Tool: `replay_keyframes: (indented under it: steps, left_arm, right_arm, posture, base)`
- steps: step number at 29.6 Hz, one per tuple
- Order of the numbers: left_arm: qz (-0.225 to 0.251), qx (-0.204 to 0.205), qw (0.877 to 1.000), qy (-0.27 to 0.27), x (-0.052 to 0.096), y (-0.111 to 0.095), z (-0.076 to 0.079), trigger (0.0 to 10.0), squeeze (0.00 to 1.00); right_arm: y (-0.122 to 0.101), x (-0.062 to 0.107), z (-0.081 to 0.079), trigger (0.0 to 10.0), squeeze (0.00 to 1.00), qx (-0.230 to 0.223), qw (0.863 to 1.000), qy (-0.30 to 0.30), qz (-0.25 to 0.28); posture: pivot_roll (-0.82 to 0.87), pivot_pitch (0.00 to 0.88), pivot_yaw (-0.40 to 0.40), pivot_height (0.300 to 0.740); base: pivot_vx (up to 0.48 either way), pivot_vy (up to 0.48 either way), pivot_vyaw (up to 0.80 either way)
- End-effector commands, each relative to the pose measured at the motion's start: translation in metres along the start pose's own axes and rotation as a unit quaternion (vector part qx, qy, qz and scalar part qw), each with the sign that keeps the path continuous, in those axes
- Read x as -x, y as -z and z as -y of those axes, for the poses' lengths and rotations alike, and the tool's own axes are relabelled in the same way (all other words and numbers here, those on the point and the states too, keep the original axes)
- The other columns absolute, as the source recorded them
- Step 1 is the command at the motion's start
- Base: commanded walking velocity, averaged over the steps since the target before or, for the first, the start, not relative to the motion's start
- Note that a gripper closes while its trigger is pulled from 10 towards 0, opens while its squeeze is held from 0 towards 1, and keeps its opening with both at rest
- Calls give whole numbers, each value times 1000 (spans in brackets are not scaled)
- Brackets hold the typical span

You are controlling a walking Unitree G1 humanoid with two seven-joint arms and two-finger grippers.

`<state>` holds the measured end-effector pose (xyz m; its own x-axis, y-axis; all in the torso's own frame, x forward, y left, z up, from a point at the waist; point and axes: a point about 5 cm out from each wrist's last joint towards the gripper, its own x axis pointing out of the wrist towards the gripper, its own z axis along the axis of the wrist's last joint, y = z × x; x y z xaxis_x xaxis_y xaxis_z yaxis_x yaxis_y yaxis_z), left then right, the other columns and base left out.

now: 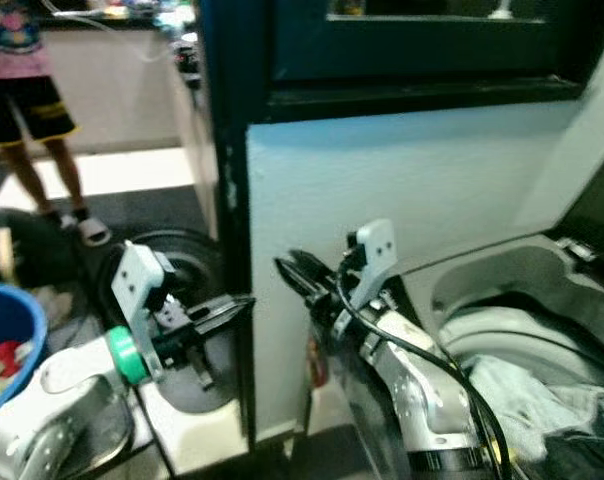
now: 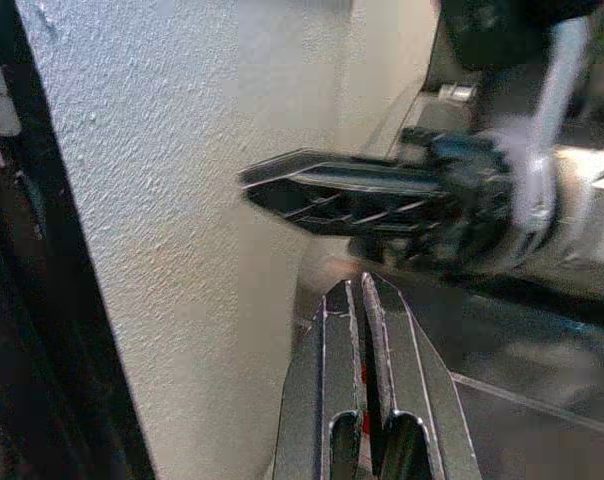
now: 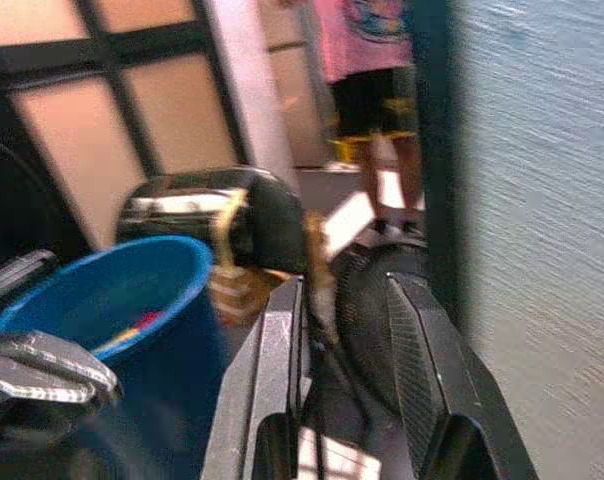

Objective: Clothes washing

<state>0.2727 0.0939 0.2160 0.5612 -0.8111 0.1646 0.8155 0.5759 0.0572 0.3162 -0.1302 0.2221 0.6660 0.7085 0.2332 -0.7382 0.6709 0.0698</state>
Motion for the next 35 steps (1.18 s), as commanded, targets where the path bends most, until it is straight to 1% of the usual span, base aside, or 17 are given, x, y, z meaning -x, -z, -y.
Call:
replay_keyframes:
  steps: [1,16,17,19,20,21,22,23,25,26,27,28,29,30,33,34,35]
  left_arm:
    - [-6,5,1000,11,1,1,3,10000,0]
    - [-4,-4,1000,-6,2,0,-2,10000,0]
    - [-1,-10,1000,-20,2,0,-5,10000,0]
    - [6,-27,997,-68,2,-2,-16,10000,0]
    - [6,-27,997,-68,2,-2,-16,10000,0]
    - [10,-38,993,-109,2,-5,-25,10000,0]
    - [10,-38,993,-109,2,-5,-25,10000,0]
    - [17,-48,987,-150,3,-9,-35,10000,0]
    - [17,-48,987,-150,3,-9,-35,10000,0]
    - [24,-64,978,-196,4,-16,-44,10000,0]
    - [29,-68,969,-235,5,-21,-51,10000,0]
    - [29,-68,969,-235,5,-21,-51,10000,0]
    - [33,-74,962,-261,7,-26,-55,10000,0]
    - [36,-76,958,-274,8,-28,-57,10000,0]
    - [36,-76,958,-274,8,-28,-57,10000,0]
    - [32,-77,956,-283,9,-29,-58,10000,0]
    - [32,-77,956,-283,9,-29,-58,10000,0]
  right_arm:
    - [2,6,1,10000,0,-9,1000,-2,-6]
    - [-1,6,0,10000,0,-17,1000,-10,2]
    - [-2,6,0,10000,0,-20,1000,-10,6]
    - [-5,6,1,10000,0,-24,1000,-6,17]
    - [-5,6,1,10000,0,-24,1000,-6,17]
    - [-11,5,4,10000,0,-35,999,6,39]
    - [-11,5,4,10000,0,-35,999,6,39]
    - [-18,4,9,10000,0,-47,996,30,65]
    - [-18,4,9,10000,0,-47,996,30,65]
    - [-25,2,15,10000,0,-45,993,62,89]
    - [-31,1,20,10000,0,-41,989,91,109]
    - [-31,1,20,10000,0,-41,989,91,109]
    - [-35,-1,23,10000,0,-31,986,114,119]
    - [-37,-2,24,10000,0,-19,983,131,124]
    - [-37,-2,24,10000,0,-19,983,131,124]
    - [-37,-3,25,10000,0,-11,981,149,121]
    - [-37,-3,25,10000,0,-11,981,149,121]
  posture:
    - [15,7,40,740]
    - [13,4,37,740]
    - [13,4,36,740]
    - [13,3,36,740]
    - [13,3,36,740]
    - [13,1,36,740]
    - [13,1,36,740]
    - [13,1,36,740]
    - [13,1,36,740]
    - [8,0,40,740]
    - [7,0,40,740]
    - [7,0,40,740]
    - [3,0,42,740]
    - [3,0,42,740]
    - [3,0,42,740]
    - [2,0,41,740]
    - [2,0,41,740]
  base:
    - [0,0,800]
    - [0,0,800]
    - [0,0,800]
    - [0,0,800]
    - [0,0,800]
    - [0,0,800]
    - [0,0,800]
    - [0,0,800]
    - [0,0,800]
    - [0,0,800]
    - [0,0,800]
    - [0,0,800]
    - [0,0,800]
    - [0,0,0]
    - [0,0,0]
    - [0,0,0]
    - [0,0,0]
